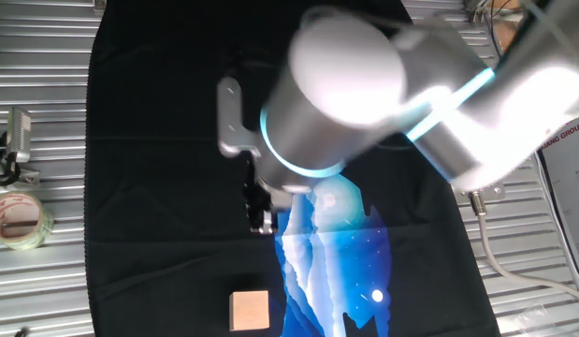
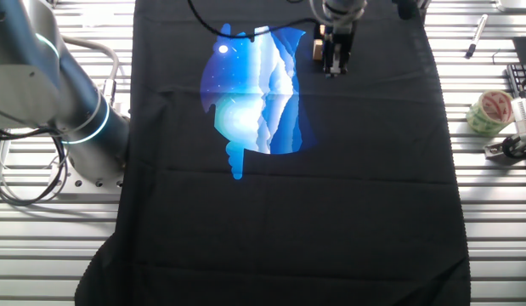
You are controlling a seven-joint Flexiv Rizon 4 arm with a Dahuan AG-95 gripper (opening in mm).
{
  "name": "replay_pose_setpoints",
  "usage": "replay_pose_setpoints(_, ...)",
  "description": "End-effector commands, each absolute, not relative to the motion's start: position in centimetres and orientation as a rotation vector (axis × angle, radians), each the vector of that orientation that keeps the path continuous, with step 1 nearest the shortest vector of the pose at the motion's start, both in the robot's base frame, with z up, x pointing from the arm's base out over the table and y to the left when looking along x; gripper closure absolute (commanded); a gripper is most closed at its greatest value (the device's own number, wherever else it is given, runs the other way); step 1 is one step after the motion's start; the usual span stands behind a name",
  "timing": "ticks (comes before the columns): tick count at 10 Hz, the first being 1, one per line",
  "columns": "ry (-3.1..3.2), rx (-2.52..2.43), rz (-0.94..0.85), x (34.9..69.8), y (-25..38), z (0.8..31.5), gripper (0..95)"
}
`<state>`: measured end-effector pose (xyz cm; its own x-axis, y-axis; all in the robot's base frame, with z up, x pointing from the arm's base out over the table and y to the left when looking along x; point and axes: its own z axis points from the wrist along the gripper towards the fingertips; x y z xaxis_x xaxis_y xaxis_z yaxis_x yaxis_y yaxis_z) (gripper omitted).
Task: Approach and touch the side of the small block
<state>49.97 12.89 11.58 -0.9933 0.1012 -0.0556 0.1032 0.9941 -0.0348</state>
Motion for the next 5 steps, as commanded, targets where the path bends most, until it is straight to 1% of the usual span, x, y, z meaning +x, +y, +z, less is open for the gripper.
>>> replay_pose_setpoints(1, 3.084, 0.185, -0.053, 50.2, 13.9, 11.3, 95.0)
replay_pose_setpoints(5, 3.072, 0.231, -0.051, 50.3, 15.3, 10.8, 95.0)
